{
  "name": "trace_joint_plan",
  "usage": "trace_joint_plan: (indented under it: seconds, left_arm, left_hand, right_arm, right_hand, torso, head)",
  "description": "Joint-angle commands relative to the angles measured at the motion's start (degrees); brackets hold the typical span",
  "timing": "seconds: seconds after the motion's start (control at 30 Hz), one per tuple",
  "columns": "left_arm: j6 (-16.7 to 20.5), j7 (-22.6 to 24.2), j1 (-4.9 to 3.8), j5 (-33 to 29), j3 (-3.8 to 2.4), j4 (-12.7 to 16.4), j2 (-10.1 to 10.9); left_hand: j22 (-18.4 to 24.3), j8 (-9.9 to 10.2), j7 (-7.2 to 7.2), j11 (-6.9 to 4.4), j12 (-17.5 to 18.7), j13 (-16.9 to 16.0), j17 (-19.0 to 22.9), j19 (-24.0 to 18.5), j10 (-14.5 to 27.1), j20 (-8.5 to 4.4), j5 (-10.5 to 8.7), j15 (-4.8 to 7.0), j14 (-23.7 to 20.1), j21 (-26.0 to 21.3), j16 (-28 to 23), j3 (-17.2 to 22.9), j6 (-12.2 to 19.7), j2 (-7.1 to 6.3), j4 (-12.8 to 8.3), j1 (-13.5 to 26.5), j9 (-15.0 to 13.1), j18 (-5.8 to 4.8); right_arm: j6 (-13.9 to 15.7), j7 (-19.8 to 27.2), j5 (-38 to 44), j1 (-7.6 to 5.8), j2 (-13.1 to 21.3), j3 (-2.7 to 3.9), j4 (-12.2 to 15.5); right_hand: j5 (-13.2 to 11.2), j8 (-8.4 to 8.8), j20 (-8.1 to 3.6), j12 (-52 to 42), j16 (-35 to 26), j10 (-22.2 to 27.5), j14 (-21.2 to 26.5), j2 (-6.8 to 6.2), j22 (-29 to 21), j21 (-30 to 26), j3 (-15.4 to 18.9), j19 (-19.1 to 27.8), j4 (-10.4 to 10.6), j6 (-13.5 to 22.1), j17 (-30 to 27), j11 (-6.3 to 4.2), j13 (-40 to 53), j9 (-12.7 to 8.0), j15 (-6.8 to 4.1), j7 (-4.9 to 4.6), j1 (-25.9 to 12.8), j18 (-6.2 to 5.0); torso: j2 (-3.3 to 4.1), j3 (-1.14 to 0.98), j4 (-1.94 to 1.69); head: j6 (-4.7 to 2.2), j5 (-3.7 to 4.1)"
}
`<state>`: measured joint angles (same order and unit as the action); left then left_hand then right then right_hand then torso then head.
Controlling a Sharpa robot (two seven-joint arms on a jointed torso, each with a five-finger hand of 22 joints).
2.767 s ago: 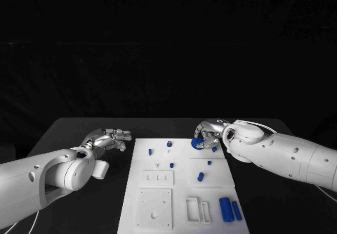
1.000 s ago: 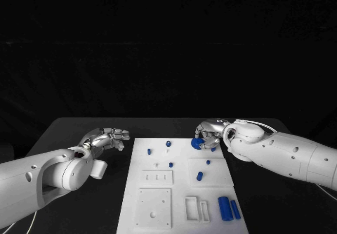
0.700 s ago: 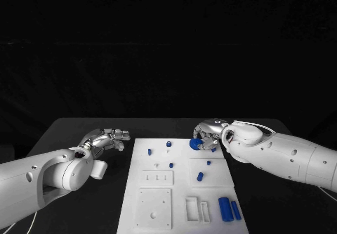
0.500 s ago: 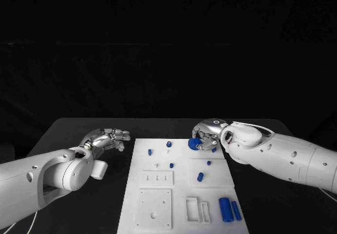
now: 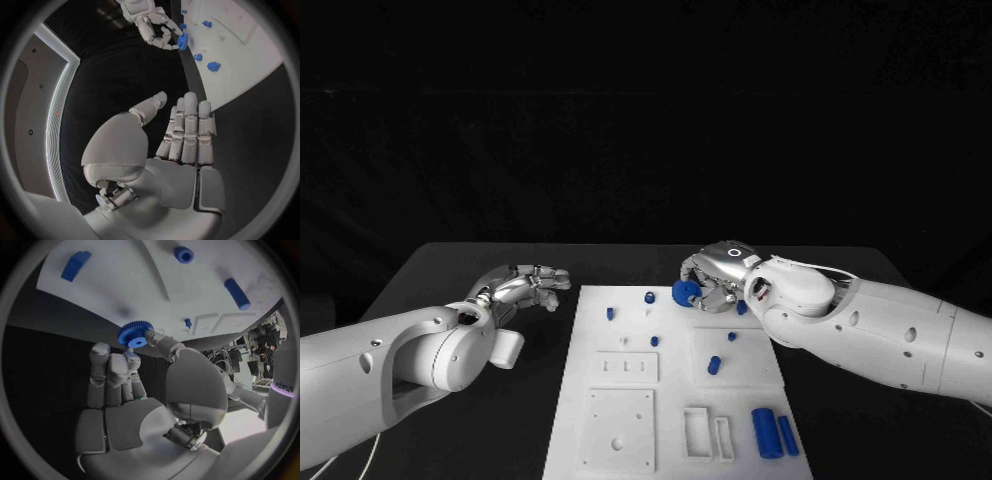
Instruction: Assemble the parts on the task board
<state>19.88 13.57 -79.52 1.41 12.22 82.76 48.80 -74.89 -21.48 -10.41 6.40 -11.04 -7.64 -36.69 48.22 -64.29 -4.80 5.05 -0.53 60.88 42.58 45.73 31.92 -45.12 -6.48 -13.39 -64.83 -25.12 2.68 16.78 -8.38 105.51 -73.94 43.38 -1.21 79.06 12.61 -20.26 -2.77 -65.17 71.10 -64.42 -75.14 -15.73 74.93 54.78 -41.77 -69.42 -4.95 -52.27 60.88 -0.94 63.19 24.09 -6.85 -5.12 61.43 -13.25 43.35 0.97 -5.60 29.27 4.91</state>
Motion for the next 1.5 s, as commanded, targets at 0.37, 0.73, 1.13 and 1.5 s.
trace_joint_plan:
  seconds: [0.37, 0.73, 1.13, 1.5]
  left_arm:
    - [-0.04, 0.42, -0.06, 0.19, -0.04, 0.23, 0.01]
    - [0.08, 0.39, -0.07, 0.19, -0.09, 0.39, -0.09]
    - [0.07, 0.34, -0.07, 0.2, -0.12, 0.43, -0.08]
    - [0.07, 0.34, -0.08, 0.22, -0.18, 0.58, -0.05]
  left_hand:
    - [0.1, 0.12, -0.14, 0.36, 0.28, 0.01, 0.08, 0.06, 0.14, -0.28, 0.39, -0.06, -0.29, -0.22, 0.12, 0.18, 0.27, 0.22, -0.04, 0.44, 0.03, 1.54]
    - [0.1, 0.12, -0.14, 0.36, 0.29, 0.01, 0.1, 0.06, 0.13, -0.27, 0.39, -0.06, -0.29, -0.21, 0.14, 0.19, 0.27, 0.22, -0.06, 0.43, 0.03, 1.55]
    - [0.11, 0.11, -0.14, 0.37, 0.3, 0.01, 0.12, 0.06, 0.13, -0.27, 0.39, -0.07, -0.29, -0.2, 0.15, 0.2, 0.27, 0.2, -0.07, 0.42, 0.03, 1.55]
    - [0.11, 0.11, -0.14, 0.37, 0.31, 0.01, 0.14, 0.06, 0.12, -0.26, 0.4, -0.07, -0.3, -0.2, 0.17, 0.2, 0.27, 0.18, -0.08, 0.42, 0.03, 1.55]
  right_arm:
    - [3.34, -4.96, 9.5, 0.15, -2.48, -0.03, 3.84]
    - [2.9, -6.32, 11.04, 0.96, -5.94, -0.95, 3.32]
    - [2.35, -6.33, 11.57, 2.16, -8.18, -1.63, 1.1]
    - [2.18, -6.46, 11.86, 2.41, -8.95, -1.8, -0.61]
  right_hand:
    - [-1.56, 0.04, -0.23, 0.03, -0.29, -0.53, -0.11, -1.16, 0.85, 0.32, -0.86, -0.37, 0.95, -6.84, 0.2, -0.14, -0.13, 0.12, -0.28, -0.16, 0.42, -1.75]
    - [-2.17, 0.18, -0.19, 0.14, -0.36, -0.55, -0.1, -1.25, 0.85, 0.28, -1.1, -0.33, 1.0, -6.69, 0.23, -0.1, -0.18, 0.07, -0.24, -0.21, 0.41, -1.75]
    - [-2.76, 0.26, -0.15, 0.21, -0.4, -0.57, -0.12, -1.28, 0.85, 0.26, -1.35, -0.31, 1.03, -6.65, 0.27, -0.07, -0.21, 0.06, -0.22, -0.23, 0.41, -1.75]
    - [-2.85, 0.3, -0.13, 0.23, -0.42, -0.56, -0.12, -1.3, 0.85, 0.25, -1.39, -0.3, 1.0, -6.6, 0.28, -0.07, -0.21, 0.04, -0.21, -0.25, 0.41, -1.75]
  torso:
    - [0.0, 0.07, -0.13]
    - [0.1, 0.16, -0.22]
    - [0.2, 0.27, -0.47]
    - [0.24, 0.24, -0.44]
  head:
    - [-0.23, -0.37]
    - [-0.06, -0.89]
    - [0.39, -1.17]
    - [0.54, -1.33]
